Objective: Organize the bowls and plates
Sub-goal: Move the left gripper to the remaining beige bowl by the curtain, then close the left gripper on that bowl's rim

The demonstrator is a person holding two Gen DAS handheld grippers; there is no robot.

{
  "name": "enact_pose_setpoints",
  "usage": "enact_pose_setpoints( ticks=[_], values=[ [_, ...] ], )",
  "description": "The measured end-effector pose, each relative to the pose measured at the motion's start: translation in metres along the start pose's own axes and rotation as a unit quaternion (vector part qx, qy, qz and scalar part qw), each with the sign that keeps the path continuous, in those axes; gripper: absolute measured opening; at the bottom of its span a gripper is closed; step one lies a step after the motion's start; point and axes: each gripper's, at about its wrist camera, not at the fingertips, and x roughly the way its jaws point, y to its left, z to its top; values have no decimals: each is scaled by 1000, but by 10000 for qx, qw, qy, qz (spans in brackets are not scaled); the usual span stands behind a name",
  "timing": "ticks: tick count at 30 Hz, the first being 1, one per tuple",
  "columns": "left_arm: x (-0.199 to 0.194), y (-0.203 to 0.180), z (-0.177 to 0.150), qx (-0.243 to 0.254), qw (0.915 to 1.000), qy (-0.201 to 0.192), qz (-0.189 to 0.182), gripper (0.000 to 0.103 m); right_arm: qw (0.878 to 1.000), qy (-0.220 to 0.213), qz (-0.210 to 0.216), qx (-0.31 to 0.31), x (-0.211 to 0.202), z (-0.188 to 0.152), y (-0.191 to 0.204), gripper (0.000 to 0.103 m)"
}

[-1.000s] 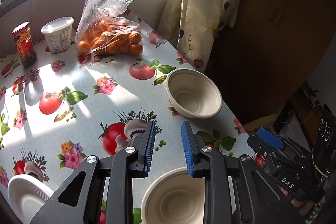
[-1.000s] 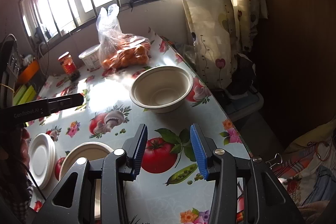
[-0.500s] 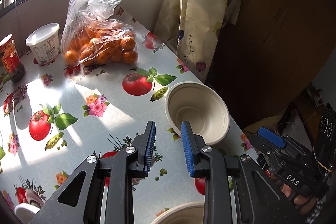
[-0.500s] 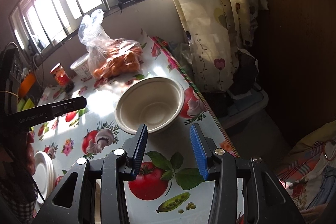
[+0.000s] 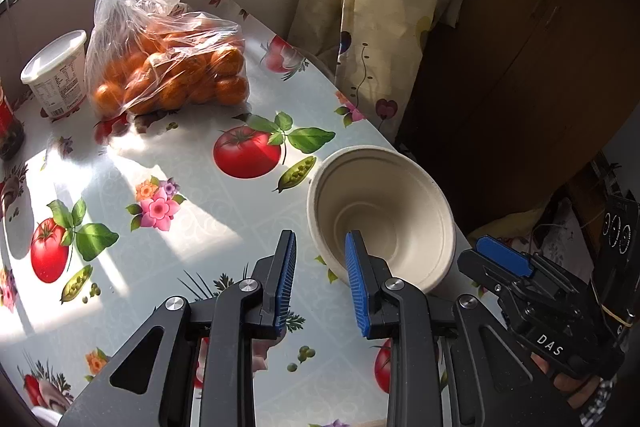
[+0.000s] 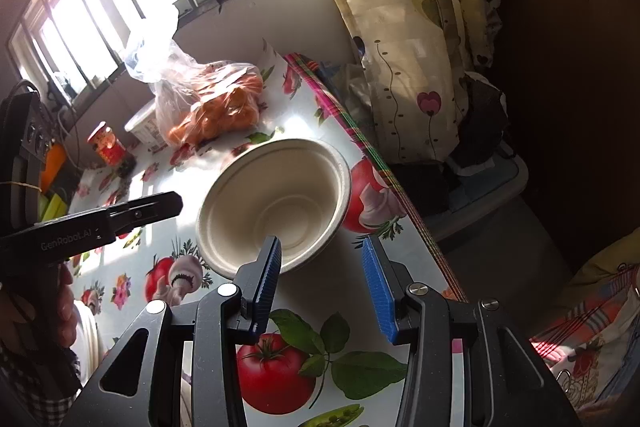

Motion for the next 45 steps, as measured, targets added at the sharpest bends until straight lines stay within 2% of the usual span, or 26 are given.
enact_pose_setpoints(
  ticks=[8,13,25,35,45],
  values=[
    [8,2,1,-73,9999,62,-45,27,10000,64,19,-24,11,1,0,41],
    [13,4,1,-163,9997,168,-85,27,10000,69,30,52,15,2,-2,31],
    [16,5,1,-214,9997,111,-55,26,9999,105,49,100,20,2,-5,22],
    [20,0,1,-144,9998,129,-54,25,9999,118,61,103,22,2,-3,21],
    [23,-3,0,-48,9998,125,146,12,9998,113,79,108,22,2,-3,20]
  ],
)
